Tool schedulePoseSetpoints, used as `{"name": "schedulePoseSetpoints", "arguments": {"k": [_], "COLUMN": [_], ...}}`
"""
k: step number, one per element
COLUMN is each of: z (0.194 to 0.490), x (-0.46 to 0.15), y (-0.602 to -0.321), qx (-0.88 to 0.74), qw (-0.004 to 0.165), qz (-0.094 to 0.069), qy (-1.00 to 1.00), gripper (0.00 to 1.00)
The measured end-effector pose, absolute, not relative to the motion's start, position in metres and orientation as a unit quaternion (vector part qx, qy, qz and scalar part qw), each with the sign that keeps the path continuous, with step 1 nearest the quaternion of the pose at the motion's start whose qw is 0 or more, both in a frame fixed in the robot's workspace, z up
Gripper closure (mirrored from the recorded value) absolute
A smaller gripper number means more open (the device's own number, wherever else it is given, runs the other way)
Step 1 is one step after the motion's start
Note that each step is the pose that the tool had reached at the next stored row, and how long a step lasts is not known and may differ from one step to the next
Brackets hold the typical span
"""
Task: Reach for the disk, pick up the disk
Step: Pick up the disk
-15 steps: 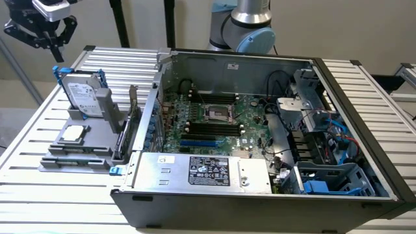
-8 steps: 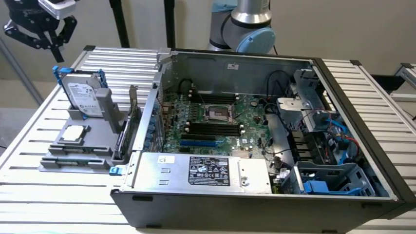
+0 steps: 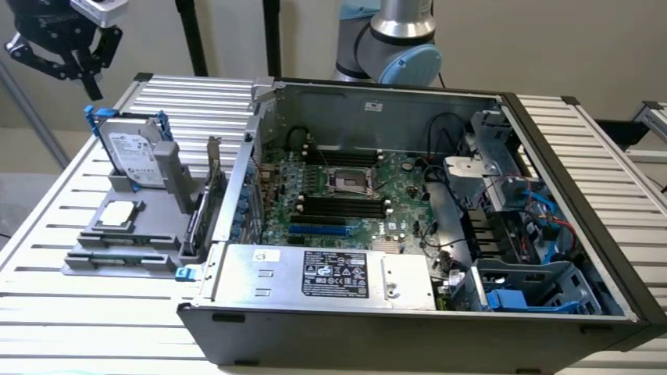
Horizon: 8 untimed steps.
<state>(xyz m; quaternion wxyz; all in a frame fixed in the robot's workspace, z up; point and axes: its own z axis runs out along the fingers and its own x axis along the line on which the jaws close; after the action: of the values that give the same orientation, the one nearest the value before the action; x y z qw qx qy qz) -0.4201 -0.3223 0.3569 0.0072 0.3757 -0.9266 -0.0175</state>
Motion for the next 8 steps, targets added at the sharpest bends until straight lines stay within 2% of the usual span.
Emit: {"name": "schedulePoseSetpoints", "arguments": {"k": [8], "z": [0.3569], "x": [-0.4201], "y": [-0.3223], "qx": [0.442], "qw": [0.008], "qz": [-0.017], "qy": [-0.897], "gripper": [0.89]}}
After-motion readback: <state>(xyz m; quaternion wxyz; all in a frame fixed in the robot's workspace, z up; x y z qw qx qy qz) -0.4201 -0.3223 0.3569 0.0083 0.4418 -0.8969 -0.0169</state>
